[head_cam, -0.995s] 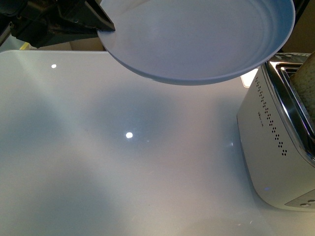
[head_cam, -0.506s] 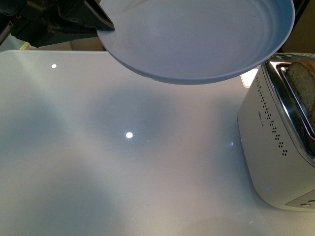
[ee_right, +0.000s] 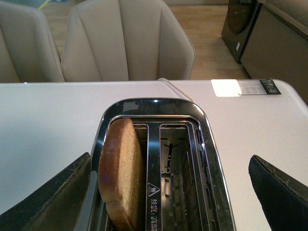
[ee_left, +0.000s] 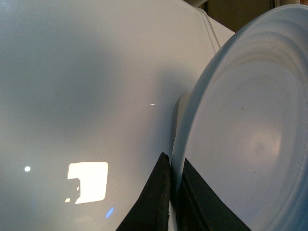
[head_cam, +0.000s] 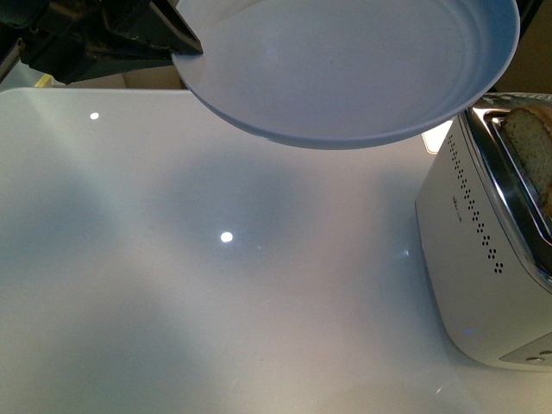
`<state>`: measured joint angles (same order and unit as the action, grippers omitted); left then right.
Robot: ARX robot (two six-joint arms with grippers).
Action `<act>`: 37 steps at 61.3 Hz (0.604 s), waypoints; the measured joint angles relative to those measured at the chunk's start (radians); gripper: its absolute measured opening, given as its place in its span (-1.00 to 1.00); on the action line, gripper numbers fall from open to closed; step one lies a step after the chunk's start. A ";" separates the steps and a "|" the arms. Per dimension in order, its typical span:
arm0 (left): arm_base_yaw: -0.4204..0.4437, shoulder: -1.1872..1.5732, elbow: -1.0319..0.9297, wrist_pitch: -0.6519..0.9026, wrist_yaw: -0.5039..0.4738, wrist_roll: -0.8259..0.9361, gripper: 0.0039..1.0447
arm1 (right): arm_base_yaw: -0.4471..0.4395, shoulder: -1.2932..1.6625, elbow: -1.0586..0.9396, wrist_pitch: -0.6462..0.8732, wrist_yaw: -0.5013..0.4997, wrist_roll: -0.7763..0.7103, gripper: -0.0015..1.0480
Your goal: Left arm holds plate, right arm toasts bread
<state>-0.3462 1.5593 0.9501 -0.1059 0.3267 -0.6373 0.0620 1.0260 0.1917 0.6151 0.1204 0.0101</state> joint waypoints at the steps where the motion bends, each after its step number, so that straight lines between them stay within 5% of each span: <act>1: 0.000 0.000 0.000 0.000 0.000 0.000 -0.94 | -0.007 0.009 -0.008 0.034 -0.023 -0.002 0.76; 10: 0.000 -0.002 0.000 0.001 0.001 0.000 -0.94 | -0.056 0.038 -0.114 0.328 -0.113 -0.004 0.33; 32: -0.001 -0.002 0.000 0.001 0.003 -0.001 -0.94 | -0.059 -0.251 -0.172 0.126 -0.118 -0.004 -0.91; 37: -0.001 -0.002 0.000 0.001 0.003 -0.001 -0.94 | -0.059 -0.326 -0.173 0.060 -0.118 -0.006 -0.96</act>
<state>-0.3470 1.5574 0.9497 -0.1051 0.3294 -0.6380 0.0032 0.7002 0.0189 0.6754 0.0025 0.0036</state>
